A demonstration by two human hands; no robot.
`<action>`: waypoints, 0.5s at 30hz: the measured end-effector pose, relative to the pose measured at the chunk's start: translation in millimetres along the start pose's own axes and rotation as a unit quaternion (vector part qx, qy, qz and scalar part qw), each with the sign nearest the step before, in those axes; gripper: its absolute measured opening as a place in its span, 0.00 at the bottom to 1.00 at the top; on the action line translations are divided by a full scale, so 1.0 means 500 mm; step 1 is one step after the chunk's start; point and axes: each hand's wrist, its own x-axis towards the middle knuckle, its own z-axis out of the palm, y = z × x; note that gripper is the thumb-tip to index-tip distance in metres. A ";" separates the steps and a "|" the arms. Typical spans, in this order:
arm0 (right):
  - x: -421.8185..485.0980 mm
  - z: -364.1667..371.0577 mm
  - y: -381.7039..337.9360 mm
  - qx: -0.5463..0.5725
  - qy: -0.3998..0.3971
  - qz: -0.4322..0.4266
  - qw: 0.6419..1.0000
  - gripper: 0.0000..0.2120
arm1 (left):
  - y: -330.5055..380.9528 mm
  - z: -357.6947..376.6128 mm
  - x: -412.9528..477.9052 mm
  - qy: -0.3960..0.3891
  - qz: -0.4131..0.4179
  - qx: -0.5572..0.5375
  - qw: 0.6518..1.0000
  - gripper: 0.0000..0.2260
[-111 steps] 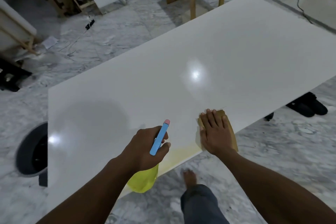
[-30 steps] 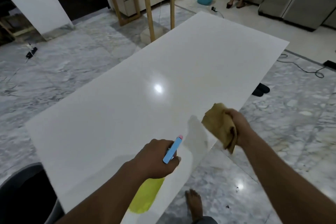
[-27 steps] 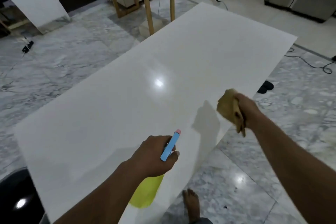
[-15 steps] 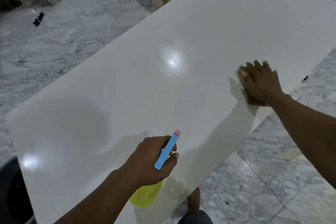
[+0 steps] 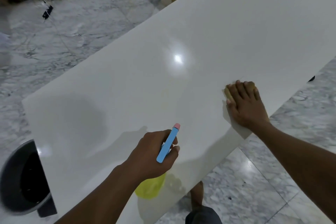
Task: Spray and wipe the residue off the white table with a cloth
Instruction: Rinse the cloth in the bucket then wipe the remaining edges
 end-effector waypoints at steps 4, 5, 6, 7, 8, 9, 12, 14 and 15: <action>-0.093 0.029 -0.113 -0.012 -0.012 -0.019 1.000 0.31 | -0.035 -0.021 -0.087 0.021 0.007 -0.002 1.000 0.04; -0.114 0.037 -0.139 -0.013 -0.016 -0.022 1.000 0.31 | -0.047 -0.025 -0.107 0.026 0.007 -0.003 1.000 0.04; -0.136 0.044 -0.167 -0.012 -0.019 -0.023 0.999 0.31 | -0.060 -0.030 -0.131 0.030 0.006 -0.003 1.000 0.04; -0.162 0.051 -0.199 -0.014 -0.019 -0.026 0.999 0.31 | -0.076 -0.037 -0.161 0.034 0.006 -0.003 0.999 0.04; -0.190 0.058 -0.236 -0.016 -0.016 -0.027 0.999 0.31 | -0.095 -0.045 -0.196 0.038 0.008 -0.002 0.999 0.04; -0.218 0.065 -0.272 -0.015 -0.013 -0.028 0.999 0.31 | -0.116 -0.052 -0.229 0.043 0.010 0.001 0.999 0.04; -0.305 0.091 -0.384 -0.016 -0.005 -0.036 0.999 0.31 | -0.186 -0.065 -0.334 0.056 0.014 0.005 0.998 0.04; -0.368 0.109 -0.468 -0.010 0.006 -0.045 0.999 0.31 | -0.240 -0.071 -0.411 0.059 0.020 0.000 0.998 0.05; -0.402 0.117 -0.515 -0.004 0.010 -0.051 0.999 0.30 | -0.269 -0.074 -0.453 0.063 0.021 -0.002 0.998 0.05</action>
